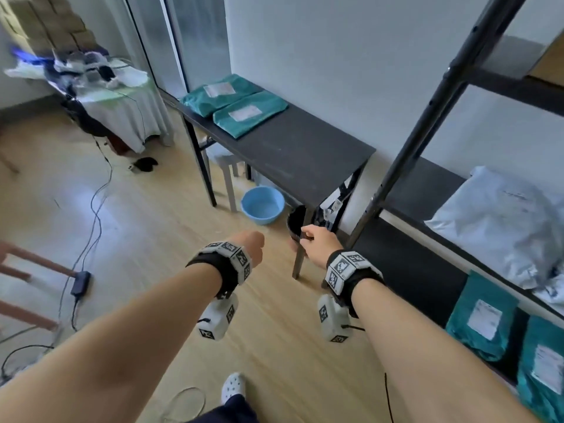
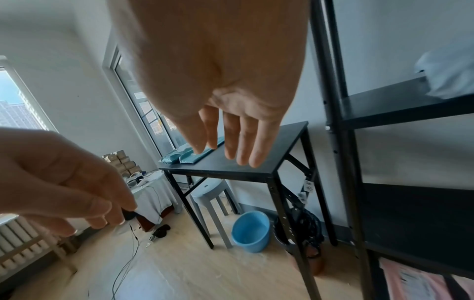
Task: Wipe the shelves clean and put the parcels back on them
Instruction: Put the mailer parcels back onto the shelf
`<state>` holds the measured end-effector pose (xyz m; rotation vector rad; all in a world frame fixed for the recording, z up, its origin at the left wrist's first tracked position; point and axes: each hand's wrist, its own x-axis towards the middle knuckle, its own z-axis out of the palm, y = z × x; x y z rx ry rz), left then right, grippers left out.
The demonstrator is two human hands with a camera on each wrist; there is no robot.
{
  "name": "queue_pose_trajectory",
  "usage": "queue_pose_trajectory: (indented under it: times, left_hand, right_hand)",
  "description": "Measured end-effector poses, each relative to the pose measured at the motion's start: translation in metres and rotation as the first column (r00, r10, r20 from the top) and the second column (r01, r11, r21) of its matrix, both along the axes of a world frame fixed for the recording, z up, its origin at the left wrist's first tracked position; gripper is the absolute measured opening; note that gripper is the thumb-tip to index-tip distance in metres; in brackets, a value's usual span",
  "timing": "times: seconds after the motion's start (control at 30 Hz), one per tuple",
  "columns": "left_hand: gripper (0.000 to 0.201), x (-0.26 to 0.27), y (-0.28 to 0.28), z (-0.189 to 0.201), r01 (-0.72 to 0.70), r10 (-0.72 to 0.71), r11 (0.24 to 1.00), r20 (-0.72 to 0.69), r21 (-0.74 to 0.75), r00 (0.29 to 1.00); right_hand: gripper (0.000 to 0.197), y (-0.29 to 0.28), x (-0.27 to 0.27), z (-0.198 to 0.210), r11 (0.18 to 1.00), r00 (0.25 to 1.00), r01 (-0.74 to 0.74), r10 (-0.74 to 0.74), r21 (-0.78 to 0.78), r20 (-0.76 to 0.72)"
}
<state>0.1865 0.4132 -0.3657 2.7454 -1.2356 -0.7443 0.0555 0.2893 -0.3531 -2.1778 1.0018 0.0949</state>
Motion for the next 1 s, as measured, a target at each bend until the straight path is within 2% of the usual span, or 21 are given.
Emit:
queue_pose_trajectory:
  times: [0.3,0.43,0.57,0.73,1.0]
  left_hand:
    - [0.028,0.177,-0.041,0.006,0.03,-0.03,1.0,0.056,0.003,0.998]
    - [0.034,0.254,-0.072,0.009,0.04,-0.04,0.999,0.075,0.001,0.996]
    - [0.031,0.329,-0.114,0.01,0.014,-0.012,1.0,0.078,-0.02,0.997]
    - [0.032,0.408,-0.168,0.007,0.013,-0.014,1.0,0.028,0.027,1.0]
    - [0.031,0.527,-0.251,0.0,0.015,-0.016,1.0,-0.099,-0.009,0.995]
  right_hand:
    - [0.042,-0.046,0.175,0.006,0.998,0.999,0.024,-0.026,-0.051,-0.038]
    - [0.042,-0.083,0.246,-0.002,0.999,0.998,0.017,-0.02,-0.046,-0.06]
    - [0.041,-0.126,0.321,-0.015,0.999,0.999,0.008,-0.01,-0.046,-0.054]
    - [0.04,-0.18,0.397,-0.023,0.999,0.996,0.032,-0.031,0.008,-0.089]
    - [0.04,-0.25,0.493,-0.035,0.99,0.981,0.133,-0.127,0.036,-0.144]
